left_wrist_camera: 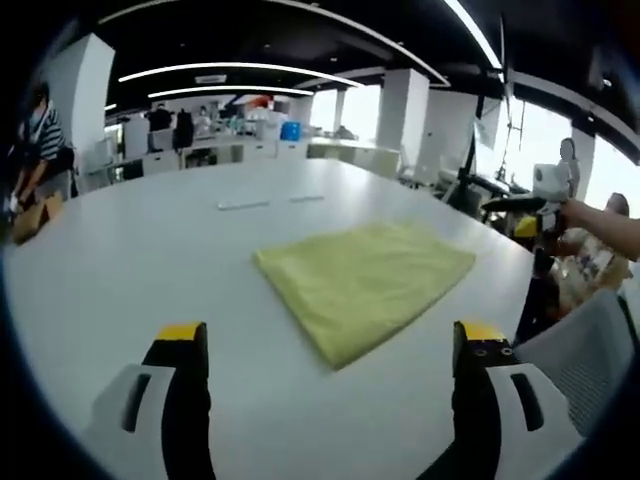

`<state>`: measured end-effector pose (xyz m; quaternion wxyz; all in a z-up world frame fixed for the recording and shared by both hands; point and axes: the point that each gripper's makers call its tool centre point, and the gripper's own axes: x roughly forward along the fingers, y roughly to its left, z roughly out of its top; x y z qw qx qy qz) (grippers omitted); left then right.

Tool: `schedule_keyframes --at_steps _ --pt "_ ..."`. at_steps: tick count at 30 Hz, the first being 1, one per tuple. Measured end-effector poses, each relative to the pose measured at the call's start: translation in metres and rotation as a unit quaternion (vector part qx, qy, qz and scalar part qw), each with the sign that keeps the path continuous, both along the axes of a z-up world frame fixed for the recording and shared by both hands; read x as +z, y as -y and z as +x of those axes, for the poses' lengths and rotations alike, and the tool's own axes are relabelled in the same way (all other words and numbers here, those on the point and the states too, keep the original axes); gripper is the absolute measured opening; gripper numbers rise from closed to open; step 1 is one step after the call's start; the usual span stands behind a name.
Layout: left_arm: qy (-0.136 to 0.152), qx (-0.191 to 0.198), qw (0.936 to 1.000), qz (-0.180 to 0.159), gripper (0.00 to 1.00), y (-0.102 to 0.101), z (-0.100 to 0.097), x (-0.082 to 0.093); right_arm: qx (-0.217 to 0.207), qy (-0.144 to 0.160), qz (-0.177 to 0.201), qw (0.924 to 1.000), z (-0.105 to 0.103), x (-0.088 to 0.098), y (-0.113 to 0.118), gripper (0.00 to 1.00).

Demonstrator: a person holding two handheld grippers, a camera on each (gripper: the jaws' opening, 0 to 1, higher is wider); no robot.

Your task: Fold the garment on the visible template until the final outline fits inside the template.

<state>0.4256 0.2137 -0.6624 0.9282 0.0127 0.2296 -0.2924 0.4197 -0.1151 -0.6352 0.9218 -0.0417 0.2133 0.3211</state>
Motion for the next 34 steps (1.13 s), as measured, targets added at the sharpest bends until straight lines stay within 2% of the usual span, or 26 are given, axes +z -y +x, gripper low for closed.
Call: schedule_keyframes --at_steps 5,12,15,27,34 --pt "0.0 -0.004 0.9998 0.02 0.99 -0.002 -0.011 -0.002 -0.012 0.001 0.002 0.9999 -0.01 -0.001 0.003 0.99" --pt "0.001 0.001 1.0 0.007 0.99 -0.001 -0.023 0.001 -0.025 -0.002 0.014 0.9996 -0.021 -0.005 0.005 0.99" --pt "0.0 0.01 0.9999 -0.014 0.99 -0.001 -0.028 0.003 -0.03 -0.009 0.008 0.9995 -0.026 -0.011 0.008 0.99" --pt "-0.003 0.008 0.9999 0.006 0.98 -0.002 -0.035 -0.002 -0.039 -0.012 0.003 0.9991 -0.039 -0.013 0.016 0.97" --pt "-0.018 -0.003 0.9996 0.02 0.96 0.004 -0.043 -0.011 -0.034 -0.02 0.002 0.9992 -0.042 -0.016 0.014 0.94"
